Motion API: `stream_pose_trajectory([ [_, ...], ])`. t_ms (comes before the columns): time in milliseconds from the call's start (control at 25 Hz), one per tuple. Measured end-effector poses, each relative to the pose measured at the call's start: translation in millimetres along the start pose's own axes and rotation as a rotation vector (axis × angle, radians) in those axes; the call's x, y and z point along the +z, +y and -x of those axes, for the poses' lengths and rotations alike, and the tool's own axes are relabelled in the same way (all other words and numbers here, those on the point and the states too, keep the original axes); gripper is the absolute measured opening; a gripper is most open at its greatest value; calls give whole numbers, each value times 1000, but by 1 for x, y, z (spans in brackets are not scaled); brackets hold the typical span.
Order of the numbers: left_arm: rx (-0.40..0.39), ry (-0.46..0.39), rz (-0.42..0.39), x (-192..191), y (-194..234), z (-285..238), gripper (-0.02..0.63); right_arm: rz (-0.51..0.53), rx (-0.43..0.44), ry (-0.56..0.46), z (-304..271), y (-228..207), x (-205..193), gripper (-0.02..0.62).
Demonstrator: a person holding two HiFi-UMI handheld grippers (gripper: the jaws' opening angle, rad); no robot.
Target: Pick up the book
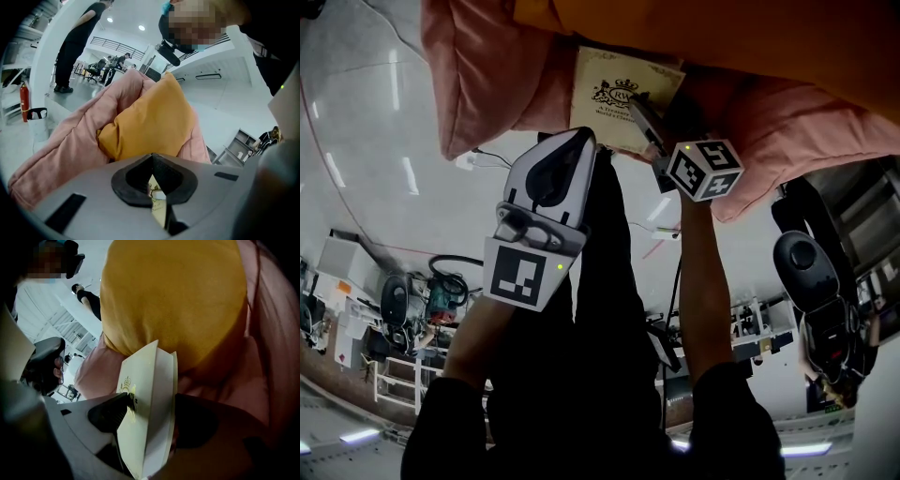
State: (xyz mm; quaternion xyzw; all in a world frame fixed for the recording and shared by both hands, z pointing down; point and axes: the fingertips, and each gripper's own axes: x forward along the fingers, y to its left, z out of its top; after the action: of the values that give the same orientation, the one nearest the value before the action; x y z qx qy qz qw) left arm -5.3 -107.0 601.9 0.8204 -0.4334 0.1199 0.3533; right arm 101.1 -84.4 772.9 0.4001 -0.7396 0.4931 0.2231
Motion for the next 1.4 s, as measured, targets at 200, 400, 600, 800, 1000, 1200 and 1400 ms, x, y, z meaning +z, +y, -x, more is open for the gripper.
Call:
stream_pose_trajectory([
  [200,2,5,-6,-3,1,-6,8,22,-52,5,6,5,5,311],
  [400,15,-7,-1,-2,6,-4,8,13,-95,4,13,14,2,293],
  [600,24,-27,3,-2,12,-3,8,14,-109,1,21,19,-2,279],
  [800,32,-30,-7,-6,4,12,8,-16,-132,-24,40,30,-7,263],
  [1000,38,-34,0,-10,-2,21,8,-19,-169,-44,48,37,-9,256],
  [1200,37,-44,-7,-10,-10,21,8,33,-194,-89,59,42,-1,253],
  [1400,36,-56,-7,-12,-14,28,8,41,-237,-119,69,43,-2,250],
])
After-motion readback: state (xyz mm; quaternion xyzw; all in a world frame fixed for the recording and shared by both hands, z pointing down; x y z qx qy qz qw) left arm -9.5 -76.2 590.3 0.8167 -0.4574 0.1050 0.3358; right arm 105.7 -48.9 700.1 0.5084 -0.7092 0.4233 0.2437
